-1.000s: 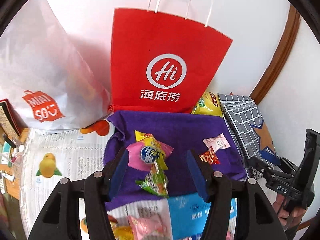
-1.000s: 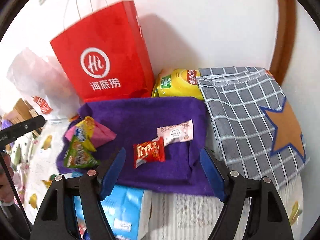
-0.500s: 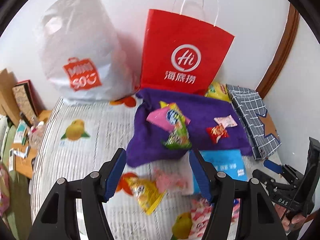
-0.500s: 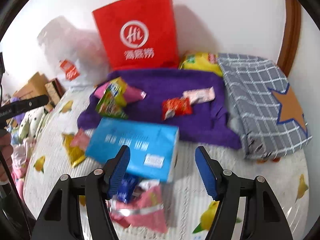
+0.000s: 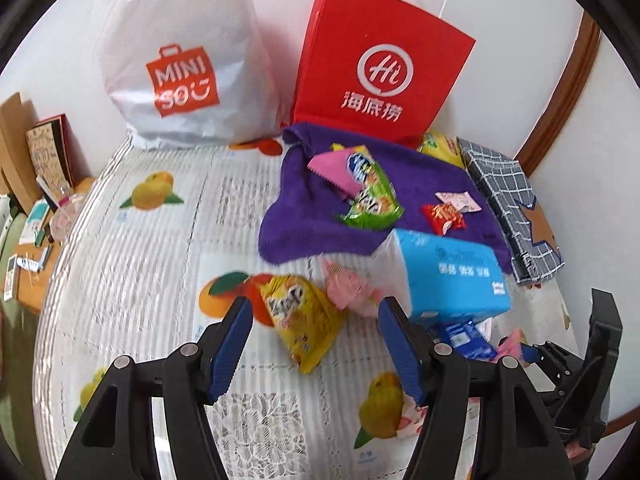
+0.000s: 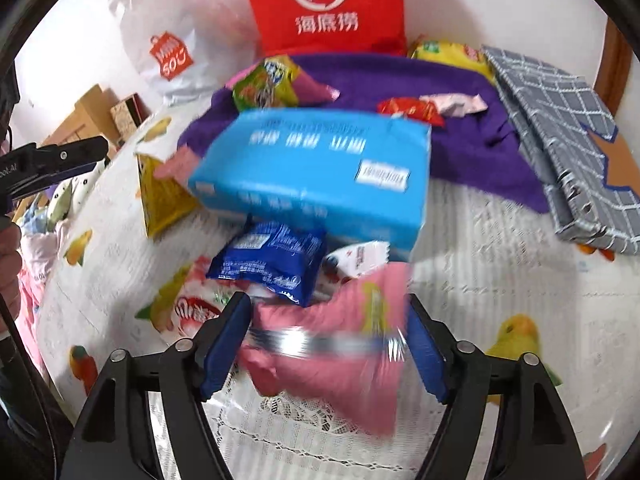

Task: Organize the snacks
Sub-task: 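Grasp the yellow chip bag with the left tool while the right tool grasps the pink bag, then carry the yellow bag with the left tool while the right tool carries the pink bag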

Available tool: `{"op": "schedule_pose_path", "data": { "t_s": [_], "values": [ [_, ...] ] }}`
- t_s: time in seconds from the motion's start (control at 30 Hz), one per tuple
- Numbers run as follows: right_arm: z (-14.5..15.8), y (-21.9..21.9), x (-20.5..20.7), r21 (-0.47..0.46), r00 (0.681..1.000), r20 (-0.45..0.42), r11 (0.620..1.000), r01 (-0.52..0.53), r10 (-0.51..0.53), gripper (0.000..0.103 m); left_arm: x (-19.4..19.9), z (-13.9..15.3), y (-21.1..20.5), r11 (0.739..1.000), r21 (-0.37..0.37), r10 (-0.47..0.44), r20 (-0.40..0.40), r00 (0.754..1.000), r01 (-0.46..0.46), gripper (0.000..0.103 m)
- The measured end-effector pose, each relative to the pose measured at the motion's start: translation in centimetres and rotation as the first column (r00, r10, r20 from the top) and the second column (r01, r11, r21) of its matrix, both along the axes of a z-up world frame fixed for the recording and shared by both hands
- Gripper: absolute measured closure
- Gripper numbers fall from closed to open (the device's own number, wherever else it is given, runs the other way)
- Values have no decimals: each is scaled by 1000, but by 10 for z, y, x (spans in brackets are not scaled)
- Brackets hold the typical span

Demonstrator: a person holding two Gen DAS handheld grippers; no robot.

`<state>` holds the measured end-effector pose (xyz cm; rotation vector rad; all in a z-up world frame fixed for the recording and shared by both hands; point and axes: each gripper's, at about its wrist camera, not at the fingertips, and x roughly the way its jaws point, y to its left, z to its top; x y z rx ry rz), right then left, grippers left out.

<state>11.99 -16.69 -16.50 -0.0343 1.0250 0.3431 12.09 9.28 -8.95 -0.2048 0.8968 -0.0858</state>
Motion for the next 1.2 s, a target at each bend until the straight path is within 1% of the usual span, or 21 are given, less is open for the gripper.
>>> {"op": "schedule_pose_path", "data": {
  "t_s": [0.13,0.2,0.23,0.27,0.3,0.33,0.53,0.57,0.67,0.77,0.9,1.07,1.1,1.13,1.2],
  "values": [
    [-20,5,2,-41,999,-39,999,-3,2,27,-2,-13,4,1000,-2,16,-28,999,-16,40],
    [-20,6,-2,-43,1000,0,999,-8,8,28,-3,-19,4,1000,3,19,-38,999,-19,40],
    [-20,5,-4,-35,1000,4,999,-13,13,33,-3,-21,4,1000,6,20,-43,999,-20,40],
    [-19,3,-5,-20,1000,5,1000,-17,17,39,-2,-25,3,1000,9,19,-50,999,-18,40],
    [-18,1,-6,-7,1000,9,1000,-16,16,44,-1,-27,2,1000,9,17,-56,998,-17,40],
    [-17,-1,-6,1,1000,13,1000,-11,11,46,0,-29,1,1000,8,17,-61,998,-17,40],
    [-10,-24,-14,7,998,56,1000,1,-1,47,11,-41,-5,1000,22,23,-79,997,-22,40],
    [-9,-28,-15,7,998,65,1000,3,-4,47,14,-42,-7,999,38,29,-78,997,-26,40],
    [-7,-37,-18,1,996,93,1000,13,-13,47,23,-50,-10,992,116,58,-81,995,-48,40],
    [-10,-48,-17,0,994,99,999,38,-38,47,31,-56,-8,995,87,59,-97,993,-51,40],
    [-13,-57,-13,7,994,94,998,63,-63,47,40,-60,-12,996,71,53,-92,994,-47,40],
    [-16,-62,-8,24,993,89,997,75,-76,47,52,-71,-19,996,80,51,-105,993,-43,40],
    [-17,-62,-7,23,993,88,997,76,-77,47,53,-72,-20,996,76,52,-104,993,-44,41],
    [-17,-63,-7,22,993,86,997,77,-79,47,53,-73,-20,997,67,49,-101,994,-42,46],
    [-18,-63,-8,27,993,84,997,79,-81,47,51,-71,-19,999,47,31,-87,996,-27,51]
  ]
}}
